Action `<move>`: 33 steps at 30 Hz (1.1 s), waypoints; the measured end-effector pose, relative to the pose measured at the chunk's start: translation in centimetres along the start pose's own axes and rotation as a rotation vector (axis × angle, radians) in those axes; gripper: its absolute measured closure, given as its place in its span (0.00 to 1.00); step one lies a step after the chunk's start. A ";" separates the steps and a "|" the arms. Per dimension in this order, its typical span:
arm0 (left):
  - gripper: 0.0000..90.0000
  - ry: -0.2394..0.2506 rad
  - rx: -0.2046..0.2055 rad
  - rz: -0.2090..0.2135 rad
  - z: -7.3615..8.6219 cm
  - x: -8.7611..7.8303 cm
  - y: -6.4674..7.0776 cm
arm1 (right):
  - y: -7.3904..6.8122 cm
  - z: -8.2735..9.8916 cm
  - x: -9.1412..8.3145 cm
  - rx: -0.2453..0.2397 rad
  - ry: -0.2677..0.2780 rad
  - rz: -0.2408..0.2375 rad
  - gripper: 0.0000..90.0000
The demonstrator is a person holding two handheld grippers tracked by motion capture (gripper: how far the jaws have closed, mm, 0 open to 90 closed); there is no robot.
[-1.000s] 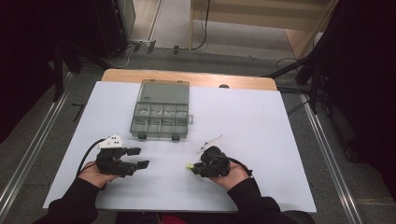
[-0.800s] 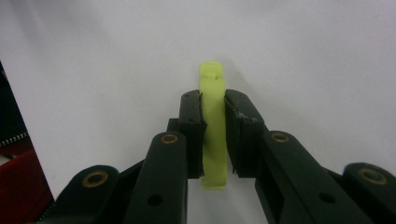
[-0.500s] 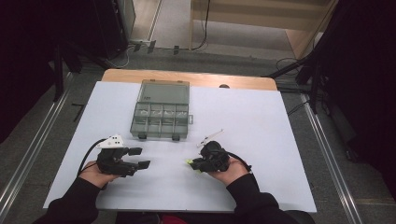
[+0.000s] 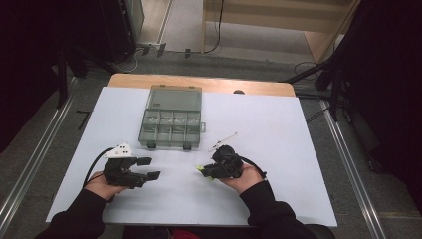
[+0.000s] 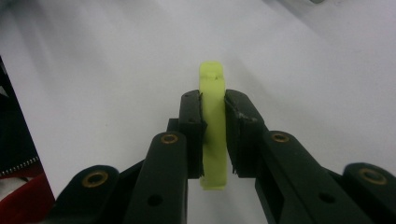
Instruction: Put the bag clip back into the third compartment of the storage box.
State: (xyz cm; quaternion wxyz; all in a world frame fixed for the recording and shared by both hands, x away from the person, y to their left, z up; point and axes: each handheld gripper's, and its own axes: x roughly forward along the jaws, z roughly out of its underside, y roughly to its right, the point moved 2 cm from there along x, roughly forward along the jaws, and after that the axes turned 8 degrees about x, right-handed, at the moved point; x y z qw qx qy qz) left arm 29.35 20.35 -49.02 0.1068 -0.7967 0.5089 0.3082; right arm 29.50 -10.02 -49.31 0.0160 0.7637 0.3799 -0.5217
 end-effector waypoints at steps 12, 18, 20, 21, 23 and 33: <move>0.36 -0.003 0.002 0.005 0.0 0.1 0.1 | 0.2 -1.4 0.0 0.012 0.001 -0.019 0.87; 0.36 0.004 -0.002 0.005 0.0 0.0 0.2 | 0.2 -2.2 0.1 0.023 0.002 -0.031 0.87; 0.36 0.004 0.001 0.003 0.0 0.0 0.2 | 0.2 -2.4 0.0 0.030 -0.001 -0.035 0.87; 0.36 0.005 -0.001 0.004 0.0 0.0 0.2 | 0.3 -2.5 0.0 0.025 0.005 -0.037 0.87; 0.36 -0.001 -0.002 0.002 0.0 0.0 0.1 | 0.3 -2.8 0.0 0.029 0.004 -0.041 0.87; 0.36 0.000 -0.001 0.001 0.0 0.0 0.0 | 0.2 -4.0 0.1 0.033 -0.005 -0.045 0.87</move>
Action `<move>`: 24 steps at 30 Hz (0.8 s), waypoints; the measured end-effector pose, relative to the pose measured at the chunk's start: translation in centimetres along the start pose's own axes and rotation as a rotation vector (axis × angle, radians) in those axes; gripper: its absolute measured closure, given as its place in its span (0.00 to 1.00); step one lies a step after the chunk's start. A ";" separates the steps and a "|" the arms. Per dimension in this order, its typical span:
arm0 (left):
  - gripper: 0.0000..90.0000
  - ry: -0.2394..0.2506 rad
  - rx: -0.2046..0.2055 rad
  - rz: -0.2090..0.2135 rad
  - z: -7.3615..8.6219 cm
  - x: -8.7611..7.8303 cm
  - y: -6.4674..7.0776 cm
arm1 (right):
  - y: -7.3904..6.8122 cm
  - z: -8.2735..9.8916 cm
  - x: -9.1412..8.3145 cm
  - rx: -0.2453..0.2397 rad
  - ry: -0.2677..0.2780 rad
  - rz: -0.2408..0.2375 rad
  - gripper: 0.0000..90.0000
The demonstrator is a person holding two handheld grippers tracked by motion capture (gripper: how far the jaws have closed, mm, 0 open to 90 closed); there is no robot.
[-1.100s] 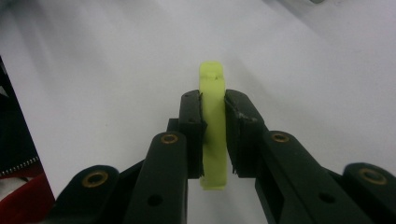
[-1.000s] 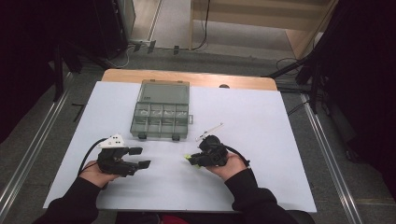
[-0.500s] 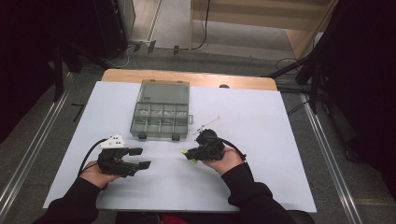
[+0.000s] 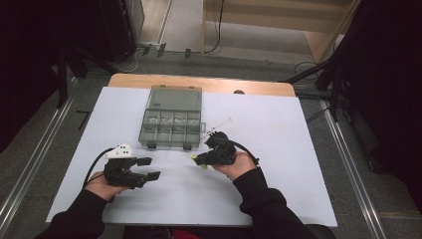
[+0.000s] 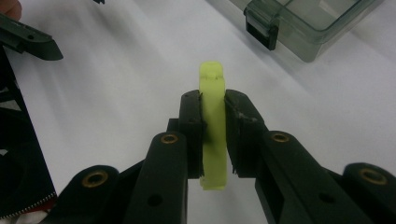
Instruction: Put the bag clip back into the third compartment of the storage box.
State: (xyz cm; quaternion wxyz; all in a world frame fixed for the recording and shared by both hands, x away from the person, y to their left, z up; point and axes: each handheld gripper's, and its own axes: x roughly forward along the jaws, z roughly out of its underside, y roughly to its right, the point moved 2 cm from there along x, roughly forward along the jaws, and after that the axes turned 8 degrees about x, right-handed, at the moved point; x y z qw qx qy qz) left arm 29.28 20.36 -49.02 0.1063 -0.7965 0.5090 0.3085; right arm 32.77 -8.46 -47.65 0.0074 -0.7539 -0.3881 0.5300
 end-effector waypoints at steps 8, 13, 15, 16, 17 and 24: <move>0.36 0.000 -0.002 -0.002 0.0 0.0 0.0 | 0.1 -0.7 -0.3 0.001 0.007 0.010 0.87; 0.36 0.000 -0.002 0.000 0.0 0.1 -0.1 | 0.1 -1.3 -0.5 -0.001 0.009 0.008 0.87; 0.36 0.000 -0.003 -0.001 0.0 0.1 -0.1 | 0.1 -1.5 -0.6 -0.001 0.014 0.009 0.87; 0.36 -0.002 -0.003 -0.002 0.0 0.1 -0.1 | 0.2 -1.6 -0.6 0.001 0.018 0.010 0.88; 0.36 -0.001 -0.005 -0.002 0.0 0.1 -0.1 | 0.2 -1.8 -0.6 0.001 0.014 0.010 0.88; 0.36 -0.002 -0.003 0.002 -0.1 0.2 -0.1 | 0.1 -2.7 -0.5 0.002 0.006 0.014 0.87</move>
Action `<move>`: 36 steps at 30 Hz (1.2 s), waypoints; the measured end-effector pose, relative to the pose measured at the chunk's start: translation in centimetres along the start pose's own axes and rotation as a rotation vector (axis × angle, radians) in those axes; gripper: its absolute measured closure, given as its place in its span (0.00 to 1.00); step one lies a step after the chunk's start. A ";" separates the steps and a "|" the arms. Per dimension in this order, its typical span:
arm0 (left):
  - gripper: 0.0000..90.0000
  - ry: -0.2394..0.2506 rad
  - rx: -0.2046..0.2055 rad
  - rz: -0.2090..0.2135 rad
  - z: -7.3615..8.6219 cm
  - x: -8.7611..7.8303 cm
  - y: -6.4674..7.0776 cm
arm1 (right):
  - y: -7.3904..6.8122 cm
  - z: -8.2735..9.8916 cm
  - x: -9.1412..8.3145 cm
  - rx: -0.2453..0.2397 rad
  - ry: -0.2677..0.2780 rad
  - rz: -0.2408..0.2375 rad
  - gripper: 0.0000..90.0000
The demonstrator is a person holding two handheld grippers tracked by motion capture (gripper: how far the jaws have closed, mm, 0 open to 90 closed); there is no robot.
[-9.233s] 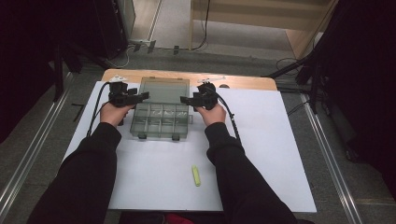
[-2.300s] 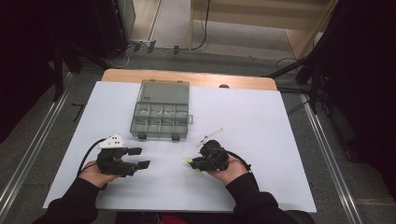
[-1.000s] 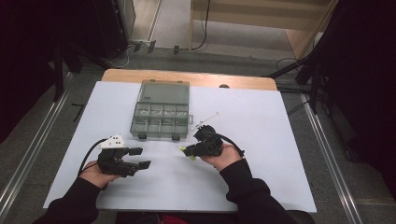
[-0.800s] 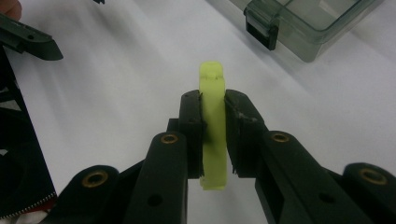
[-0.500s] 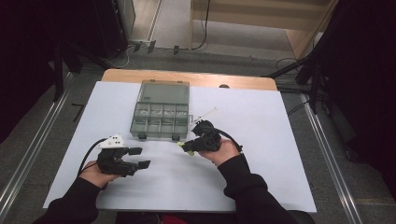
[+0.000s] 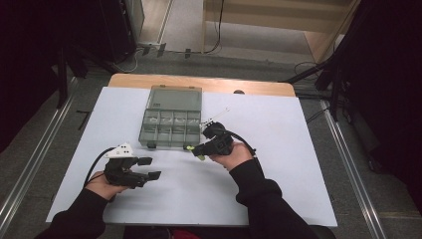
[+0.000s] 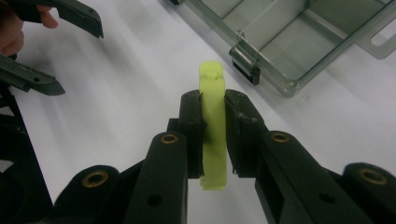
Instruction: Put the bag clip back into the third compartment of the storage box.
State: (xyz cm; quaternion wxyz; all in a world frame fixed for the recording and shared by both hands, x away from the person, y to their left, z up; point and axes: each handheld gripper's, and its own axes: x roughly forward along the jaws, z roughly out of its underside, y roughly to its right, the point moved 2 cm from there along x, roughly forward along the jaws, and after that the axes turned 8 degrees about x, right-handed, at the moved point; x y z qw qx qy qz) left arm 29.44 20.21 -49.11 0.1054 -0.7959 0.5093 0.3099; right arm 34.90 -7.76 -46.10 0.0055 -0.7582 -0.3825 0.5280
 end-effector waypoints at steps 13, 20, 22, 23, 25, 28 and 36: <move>0.36 -0.002 0.000 0.000 0.0 0.0 0.0 | 0.1 -2.1 -0.4 0.000 0.008 0.013 0.87; 0.36 -0.002 0.001 0.000 0.0 0.0 0.0 | 0.4 -3.1 -0.6 0.013 0.009 0.019 0.87; 0.36 -0.001 0.002 0.000 0.0 0.0 0.0 | 0.4 -3.4 -0.6 0.013 0.013 0.020 0.87; 0.36 -0.001 0.002 0.000 0.0 0.0 0.0 | 0.4 -3.5 -0.7 0.018 0.010 0.022 0.88; 0.36 -0.001 0.001 0.000 0.0 0.0 0.0 | 0.5 -3.8 -0.7 0.020 0.015 0.020 0.87; 0.36 0.001 0.000 0.001 0.0 0.0 0.0 | 0.5 -4.2 -0.6 0.020 0.018 0.021 0.87; 0.36 0.003 0.003 0.002 0.0 0.0 -0.1 | 0.6 -5.4 -0.4 0.029 0.020 0.026 0.87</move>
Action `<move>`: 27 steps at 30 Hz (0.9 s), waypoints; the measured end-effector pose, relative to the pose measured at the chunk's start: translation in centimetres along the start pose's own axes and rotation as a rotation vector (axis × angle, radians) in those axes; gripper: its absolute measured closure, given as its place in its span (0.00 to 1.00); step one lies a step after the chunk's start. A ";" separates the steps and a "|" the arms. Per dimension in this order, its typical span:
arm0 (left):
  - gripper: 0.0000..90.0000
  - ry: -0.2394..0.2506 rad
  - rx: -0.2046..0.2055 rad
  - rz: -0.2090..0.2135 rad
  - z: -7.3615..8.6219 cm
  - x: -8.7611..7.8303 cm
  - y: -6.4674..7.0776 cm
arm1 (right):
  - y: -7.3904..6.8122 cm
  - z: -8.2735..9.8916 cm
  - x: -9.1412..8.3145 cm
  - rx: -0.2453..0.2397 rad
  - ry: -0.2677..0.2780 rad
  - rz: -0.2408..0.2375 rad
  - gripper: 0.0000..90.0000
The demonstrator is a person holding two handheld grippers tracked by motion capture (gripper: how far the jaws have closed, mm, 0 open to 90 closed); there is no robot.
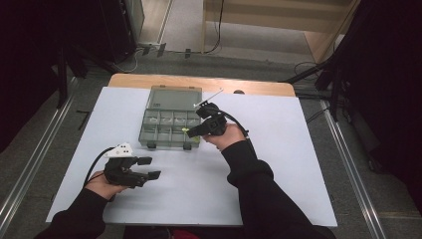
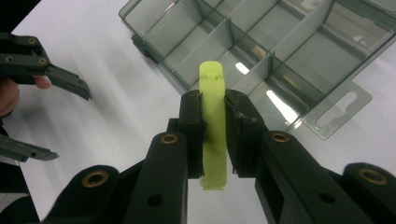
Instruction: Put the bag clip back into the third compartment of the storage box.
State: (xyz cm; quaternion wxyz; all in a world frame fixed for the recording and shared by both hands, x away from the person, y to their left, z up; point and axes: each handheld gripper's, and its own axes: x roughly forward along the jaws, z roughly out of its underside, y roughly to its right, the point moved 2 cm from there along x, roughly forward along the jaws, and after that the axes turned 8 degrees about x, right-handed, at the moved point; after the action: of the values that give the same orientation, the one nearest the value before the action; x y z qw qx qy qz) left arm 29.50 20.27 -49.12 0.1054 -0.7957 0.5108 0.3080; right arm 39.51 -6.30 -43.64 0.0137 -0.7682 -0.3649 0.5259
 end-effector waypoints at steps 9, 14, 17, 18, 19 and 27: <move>0.36 0.003 -0.001 0.000 0.0 0.0 0.0 | 0.2 -1.1 0.6 0.010 0.000 0.020 0.87; 0.36 0.003 0.001 -0.001 0.0 0.0 0.0 | 0.5 -1.7 0.9 0.016 0.003 0.026 0.87; 0.36 -0.001 0.002 -0.002 0.0 0.0 0.0 | 0.8 -2.2 0.8 0.026 0.002 0.038 0.87; 0.36 -0.002 0.003 -0.003 0.0 0.0 0.0 | 0.8 -2.4 0.8 0.031 0.005 0.038 0.87; 0.36 -0.003 0.004 -0.003 0.0 0.0 0.0 | 0.8 -2.5 0.8 0.036 0.005 0.040 0.87; 0.36 -0.005 0.004 -0.004 0.0 0.0 0.0 | 1.1 -3.5 1.1 0.040 0.014 0.054 0.87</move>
State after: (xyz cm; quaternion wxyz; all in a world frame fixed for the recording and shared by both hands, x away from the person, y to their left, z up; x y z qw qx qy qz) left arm 29.51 20.23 -49.12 0.1087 -0.7959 0.5094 0.3087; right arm 43.16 -5.15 -43.41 0.0173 -0.7810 -0.3333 0.5279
